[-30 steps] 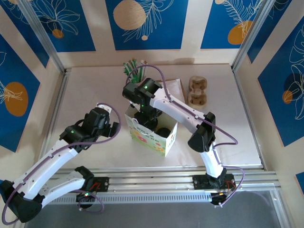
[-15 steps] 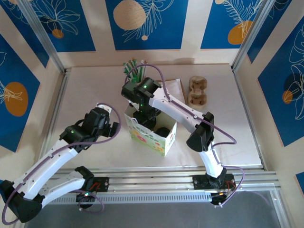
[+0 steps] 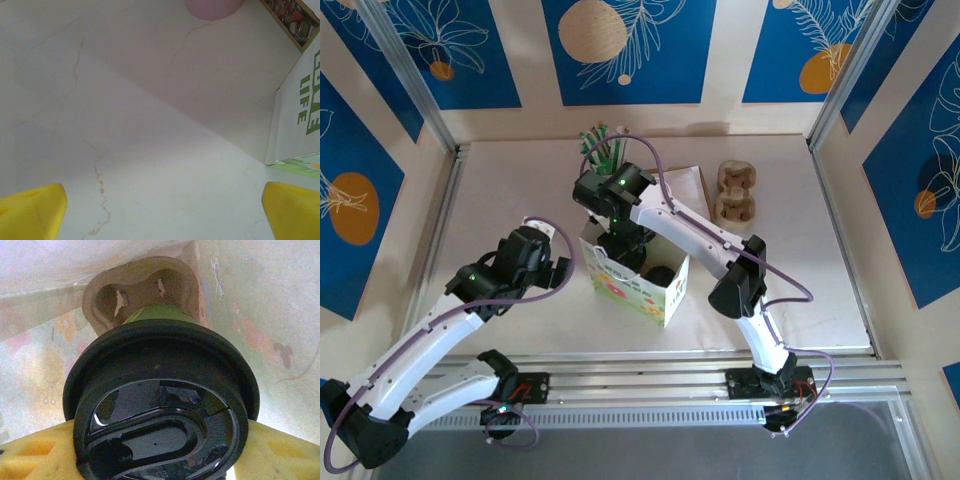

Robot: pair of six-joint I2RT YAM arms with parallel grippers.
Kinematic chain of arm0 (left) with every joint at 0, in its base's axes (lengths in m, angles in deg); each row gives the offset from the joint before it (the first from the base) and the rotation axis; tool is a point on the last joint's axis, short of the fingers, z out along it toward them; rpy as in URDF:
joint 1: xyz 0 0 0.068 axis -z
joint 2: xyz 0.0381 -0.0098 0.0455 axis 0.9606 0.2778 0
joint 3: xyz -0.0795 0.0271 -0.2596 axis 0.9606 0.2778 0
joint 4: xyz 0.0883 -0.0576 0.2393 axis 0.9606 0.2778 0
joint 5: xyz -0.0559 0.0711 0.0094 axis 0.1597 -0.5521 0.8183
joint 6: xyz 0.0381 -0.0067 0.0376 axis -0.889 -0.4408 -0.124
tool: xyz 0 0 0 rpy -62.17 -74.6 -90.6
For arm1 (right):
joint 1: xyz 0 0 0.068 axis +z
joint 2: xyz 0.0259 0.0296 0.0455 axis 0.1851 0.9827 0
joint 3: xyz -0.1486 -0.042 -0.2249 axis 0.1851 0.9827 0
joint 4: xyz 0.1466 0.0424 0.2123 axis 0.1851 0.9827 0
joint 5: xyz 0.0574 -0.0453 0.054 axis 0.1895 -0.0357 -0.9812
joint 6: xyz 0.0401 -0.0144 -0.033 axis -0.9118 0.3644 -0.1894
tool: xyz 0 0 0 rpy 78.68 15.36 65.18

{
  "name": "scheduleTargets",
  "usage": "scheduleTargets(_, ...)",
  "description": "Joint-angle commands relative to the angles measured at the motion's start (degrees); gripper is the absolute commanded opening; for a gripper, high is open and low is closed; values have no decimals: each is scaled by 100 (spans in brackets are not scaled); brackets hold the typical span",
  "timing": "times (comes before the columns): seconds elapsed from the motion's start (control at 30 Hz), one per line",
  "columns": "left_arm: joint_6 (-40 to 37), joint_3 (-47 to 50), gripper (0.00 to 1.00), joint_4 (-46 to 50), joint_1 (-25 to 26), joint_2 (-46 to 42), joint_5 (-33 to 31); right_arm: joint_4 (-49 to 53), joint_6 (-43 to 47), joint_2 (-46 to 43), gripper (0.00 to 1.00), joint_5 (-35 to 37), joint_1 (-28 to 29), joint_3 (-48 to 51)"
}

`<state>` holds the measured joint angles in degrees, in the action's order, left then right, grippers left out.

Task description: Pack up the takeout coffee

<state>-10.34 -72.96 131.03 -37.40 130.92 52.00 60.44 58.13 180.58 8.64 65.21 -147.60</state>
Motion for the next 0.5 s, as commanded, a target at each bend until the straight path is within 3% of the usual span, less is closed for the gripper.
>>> scheduleTargets(0.0, -40, 70, 100, 2, -72, -89, 46, 813, -61, 105, 65, 51, 55, -208)
scheduleTargets(0.47, -31, 71, 100, -8, -70, -69, 82, 793, -47, 191, 65, 44, 82, -278)
